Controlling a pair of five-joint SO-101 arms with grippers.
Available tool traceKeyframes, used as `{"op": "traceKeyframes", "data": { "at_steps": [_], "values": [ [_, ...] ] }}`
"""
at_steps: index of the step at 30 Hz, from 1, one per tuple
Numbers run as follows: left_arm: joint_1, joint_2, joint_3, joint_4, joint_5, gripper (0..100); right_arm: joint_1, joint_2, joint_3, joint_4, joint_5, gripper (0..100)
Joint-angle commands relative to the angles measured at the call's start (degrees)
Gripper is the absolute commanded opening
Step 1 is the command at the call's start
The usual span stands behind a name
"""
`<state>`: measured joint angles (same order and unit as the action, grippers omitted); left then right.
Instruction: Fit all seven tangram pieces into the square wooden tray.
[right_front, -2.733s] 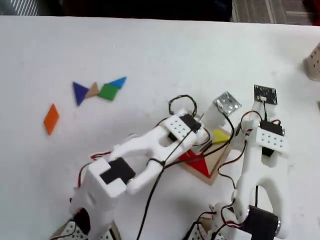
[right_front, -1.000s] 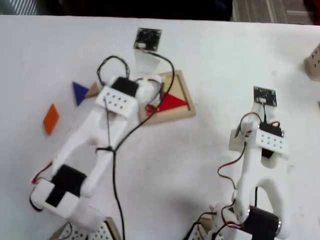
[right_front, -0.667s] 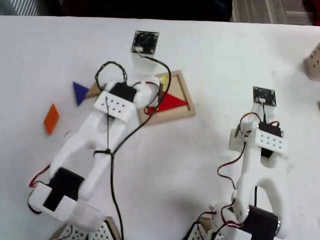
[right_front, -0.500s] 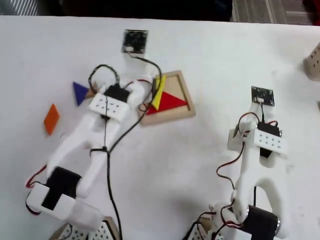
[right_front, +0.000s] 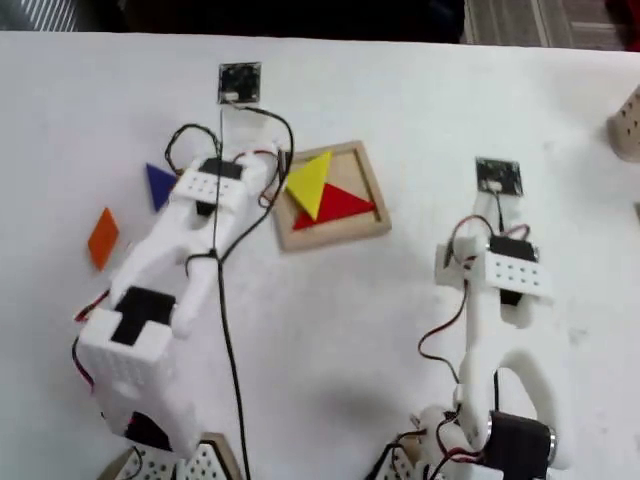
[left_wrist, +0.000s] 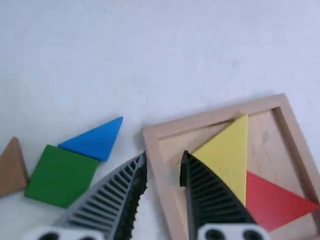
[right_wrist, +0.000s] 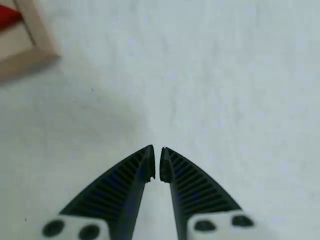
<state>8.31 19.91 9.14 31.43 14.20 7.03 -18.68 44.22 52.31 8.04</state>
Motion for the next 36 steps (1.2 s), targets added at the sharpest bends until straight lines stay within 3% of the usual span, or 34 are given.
{"op": "traceKeyframes", "data": {
  "at_steps": [1,6,9,15,18,23,30,36],
  "values": [
    [0.0,0.1,-4.9,8.0,2.2,12,-3.6,-2.2,-5.5,-1.1,-2.5,3.1],
    [-1.3,-0.6,-4.8,13.7,4.8,10,-8.4,-0.5,-7.8,-4.6,-5.5,2.9],
    [-1.3,-1.7,-3.8,14.5,4.7,1,-10.7,4.9,-9.9,-9.2,-5.3,2.7],
    [-3.2,-1.5,-3.6,0.2,5.0,2,-12.4,18.3,-21.2,-13.8,-5.2,3.0],
    [-3.1,-0.7,-3.6,-6.9,9.4,2,-14.5,24.7,-27.3,-13.9,-5.2,3.1],
    [-2.0,2.9,-6.9,-6.0,7.8,2,-17.1,36.5,-38.1,-14.0,-5.2,3.3],
    [-6.0,5.0,-8.1,-4.3,7.4,2,-18.7,48.6,-54.9,-6.6,-5.3,22.4],
    [-7.2,4.7,-6.9,-4.0,7.4,2,-18.2,58.2,-66.8,0.8,-5.2,16.6]
  ]
}}
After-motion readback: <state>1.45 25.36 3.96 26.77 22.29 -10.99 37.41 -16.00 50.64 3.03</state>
